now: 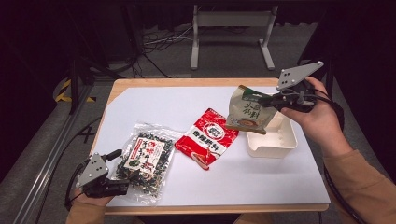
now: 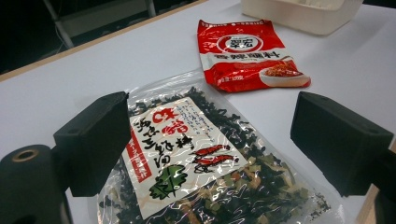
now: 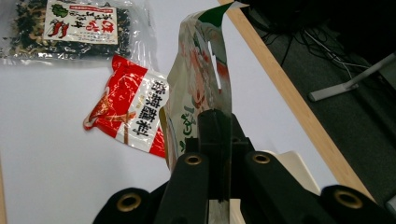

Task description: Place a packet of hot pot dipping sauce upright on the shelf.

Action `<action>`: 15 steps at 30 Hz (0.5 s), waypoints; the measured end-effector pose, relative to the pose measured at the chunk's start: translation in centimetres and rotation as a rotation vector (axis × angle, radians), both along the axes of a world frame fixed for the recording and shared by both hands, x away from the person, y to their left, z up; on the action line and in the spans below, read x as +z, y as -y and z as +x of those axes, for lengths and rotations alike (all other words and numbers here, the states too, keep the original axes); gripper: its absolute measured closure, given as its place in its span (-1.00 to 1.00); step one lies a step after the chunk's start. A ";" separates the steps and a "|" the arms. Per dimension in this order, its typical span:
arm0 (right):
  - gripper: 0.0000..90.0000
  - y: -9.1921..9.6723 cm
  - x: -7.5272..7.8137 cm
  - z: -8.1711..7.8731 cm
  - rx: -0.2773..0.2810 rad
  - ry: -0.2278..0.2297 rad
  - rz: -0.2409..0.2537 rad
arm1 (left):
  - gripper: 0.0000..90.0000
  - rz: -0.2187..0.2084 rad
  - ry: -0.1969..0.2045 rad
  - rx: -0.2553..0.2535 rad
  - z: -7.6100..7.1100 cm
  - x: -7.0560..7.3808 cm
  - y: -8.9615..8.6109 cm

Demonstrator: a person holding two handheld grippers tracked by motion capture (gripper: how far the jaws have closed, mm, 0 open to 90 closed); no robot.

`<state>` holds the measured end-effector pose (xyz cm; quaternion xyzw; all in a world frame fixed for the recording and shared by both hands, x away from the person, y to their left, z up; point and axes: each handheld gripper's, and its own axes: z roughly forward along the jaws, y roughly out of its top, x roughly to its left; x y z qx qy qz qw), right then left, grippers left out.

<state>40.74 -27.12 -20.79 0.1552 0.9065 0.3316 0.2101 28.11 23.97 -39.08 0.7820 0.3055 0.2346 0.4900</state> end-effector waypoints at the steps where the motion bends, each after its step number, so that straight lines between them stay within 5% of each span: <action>1: 0.99 0.1 0.1 0.2 0.001 0.003 0.000 | -0.72 -0.001 -0.002 0.001 0.0 0.0 0.0; 15: 0.99 1.2 0.9 3.3 0.014 0.060 -0.044 | -0.74 -0.014 -0.005 0.018 -0.4 -0.3 -0.6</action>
